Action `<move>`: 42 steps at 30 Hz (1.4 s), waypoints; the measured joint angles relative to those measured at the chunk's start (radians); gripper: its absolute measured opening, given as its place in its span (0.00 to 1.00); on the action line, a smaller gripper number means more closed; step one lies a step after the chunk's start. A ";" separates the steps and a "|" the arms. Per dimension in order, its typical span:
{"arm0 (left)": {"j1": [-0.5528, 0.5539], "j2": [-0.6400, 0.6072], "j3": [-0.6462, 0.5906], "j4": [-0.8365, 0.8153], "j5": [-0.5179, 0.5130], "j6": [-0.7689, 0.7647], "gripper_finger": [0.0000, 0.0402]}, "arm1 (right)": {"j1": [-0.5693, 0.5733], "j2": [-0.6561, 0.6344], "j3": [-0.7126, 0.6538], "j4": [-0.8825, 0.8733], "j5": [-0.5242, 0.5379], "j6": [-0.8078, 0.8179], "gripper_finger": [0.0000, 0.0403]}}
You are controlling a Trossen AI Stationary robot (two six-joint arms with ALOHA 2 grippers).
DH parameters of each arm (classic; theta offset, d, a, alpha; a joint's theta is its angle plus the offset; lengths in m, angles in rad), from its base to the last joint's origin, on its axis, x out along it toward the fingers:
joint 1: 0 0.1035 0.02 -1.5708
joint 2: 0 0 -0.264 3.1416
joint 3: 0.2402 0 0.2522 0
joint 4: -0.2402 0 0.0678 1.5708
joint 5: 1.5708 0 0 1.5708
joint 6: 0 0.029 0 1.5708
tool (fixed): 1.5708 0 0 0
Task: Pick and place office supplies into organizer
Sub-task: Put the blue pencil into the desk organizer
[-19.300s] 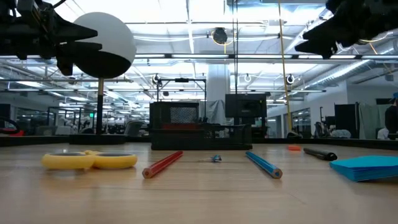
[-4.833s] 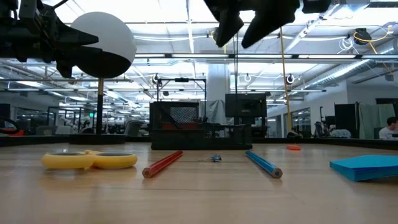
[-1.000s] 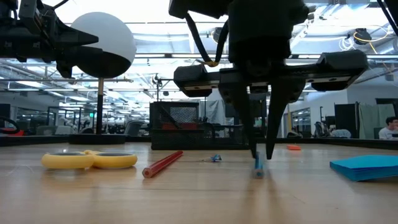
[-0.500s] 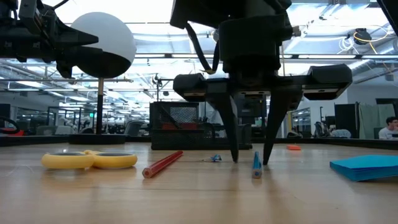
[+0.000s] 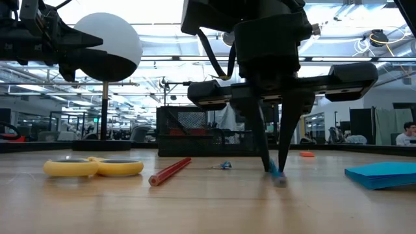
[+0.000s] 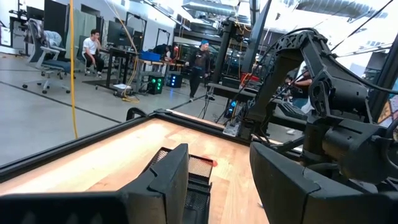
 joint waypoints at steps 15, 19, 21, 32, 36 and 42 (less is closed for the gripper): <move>0.000 0.000 0.000 0.000 0.000 0.001 0.42 | 0.000 0.001 -0.001 0.013 -0.005 0.004 0.02; 0.000 0.000 0.000 0.000 0.000 0.000 0.42 | -0.004 0.002 -0.001 0.013 -0.005 0.018 0.02; 0.000 0.000 0.000 0.000 0.000 0.000 0.42 | -0.004 0.002 -0.001 0.013 -0.001 0.018 0.02; 0.000 0.000 0.000 0.000 0.000 0.000 0.42 | -0.005 0.007 0.058 -0.021 0.031 0.025 0.00; 0.000 0.000 0.000 -0.001 0.000 0.000 0.42 | -0.008 0.008 0.076 -0.035 0.036 0.025 0.00; 0.000 0.000 0.000 -0.001 0.000 0.000 0.42 | -0.018 0.008 0.080 -0.038 0.035 0.031 0.00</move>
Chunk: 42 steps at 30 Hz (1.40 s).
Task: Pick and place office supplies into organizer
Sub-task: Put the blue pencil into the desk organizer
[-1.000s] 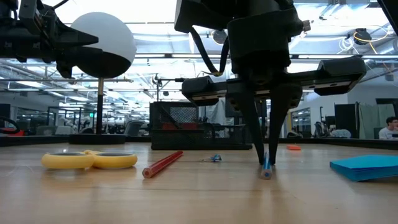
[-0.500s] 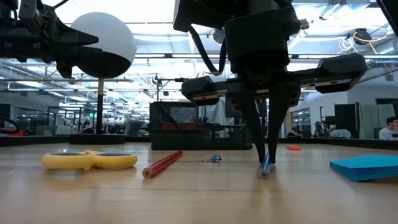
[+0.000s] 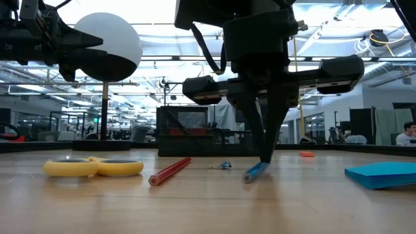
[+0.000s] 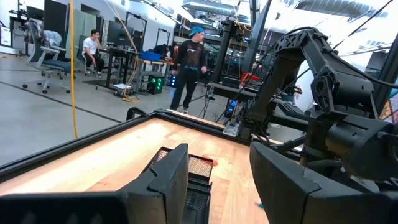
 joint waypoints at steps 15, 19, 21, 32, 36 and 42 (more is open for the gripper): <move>0.000 0.000 0.000 0.000 0.000 0.000 0.42 | -0.012 -0.002 0.002 0.005 0.096 -0.028 0.11; 0.000 0.000 0.000 0.000 0.000 0.000 0.42 | -0.013 -0.003 0.002 0.017 0.096 -0.013 0.24; 0.000 0.000 0.000 -0.001 0.000 0.000 0.42 | -0.018 -0.003 0.002 0.025 0.096 -0.003 0.30; 0.000 0.000 0.000 -0.006 0.000 0.000 0.42 | -0.043 -0.004 0.002 0.052 0.015 -0.006 0.32; 0.000 0.000 0.000 -0.006 0.000 0.000 0.42 | -0.045 -0.004 0.003 0.060 0.014 -0.007 0.28; 0.000 0.000 0.000 -0.006 0.000 0.000 0.42 | -0.045 0.040 0.008 0.068 0.013 -0.009 0.26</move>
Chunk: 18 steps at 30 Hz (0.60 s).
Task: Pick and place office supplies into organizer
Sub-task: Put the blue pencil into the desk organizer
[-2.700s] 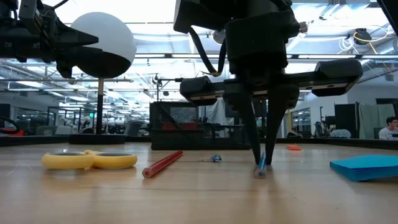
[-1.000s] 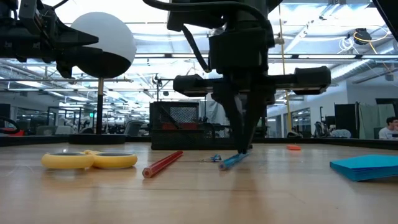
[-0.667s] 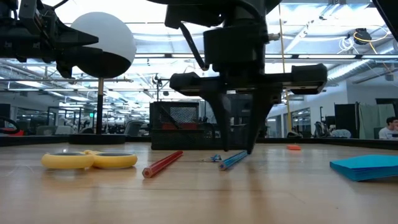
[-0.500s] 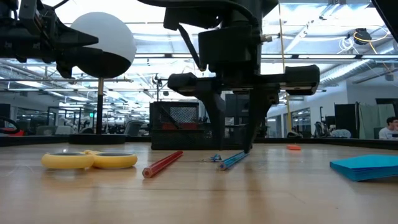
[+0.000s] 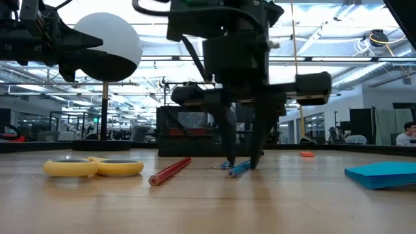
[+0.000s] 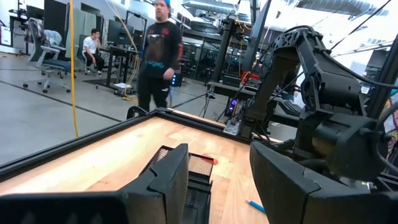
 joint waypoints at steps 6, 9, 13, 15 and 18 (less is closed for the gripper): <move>0.000 0.000 0.000 -0.009 0.000 0.000 0.42 | 0.000 0.018 0.000 -0.001 -0.001 -0.004 0.25; 0.000 0.000 0.000 -0.012 0.000 0.000 0.42 | 0.001 0.020 -0.001 -0.009 -0.002 -0.005 0.21; 0.000 0.000 0.000 -0.012 0.000 0.000 0.42 | 0.002 0.022 -0.001 -0.039 -0.008 -0.005 0.12; 0.000 0.000 0.000 -0.012 0.000 0.000 0.42 | 0.002 0.022 -0.002 -0.039 -0.024 0.000 0.07; 0.000 0.000 0.000 -0.012 0.000 0.000 0.42 | 0.004 0.023 -0.003 -0.042 -0.026 0.000 0.02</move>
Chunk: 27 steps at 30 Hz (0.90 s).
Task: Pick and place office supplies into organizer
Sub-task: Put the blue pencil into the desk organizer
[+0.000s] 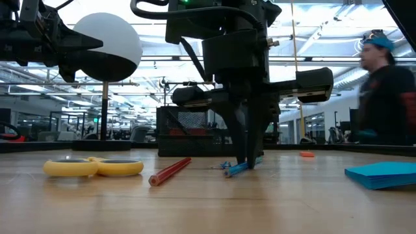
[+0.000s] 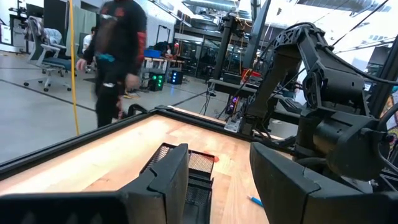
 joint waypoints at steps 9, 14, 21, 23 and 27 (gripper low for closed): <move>0.000 0.000 0.000 -0.001 0.000 0.000 0.42 | 0.002 0.001 -0.001 -0.003 -0.022 0.003 0.02; 0.000 0.000 0.000 -0.001 0.000 0.002 0.42 | 0.004 0.001 -0.002 -0.009 -0.027 0.004 0.01; 0.000 0.000 0.000 -0.002 0.000 0.003 0.42 | 0.004 -0.042 -0.006 -0.005 -0.026 0.019 0.01; 0.000 0.000 0.000 -0.002 0.000 0.004 0.42 | 0.003 -0.053 -0.007 -0.003 -0.024 0.032 0.00; 0.000 0.000 0.000 -0.002 -0.001 0.004 0.42 | -0.003 -0.072 -0.007 -0.016 -0.020 0.040 0.01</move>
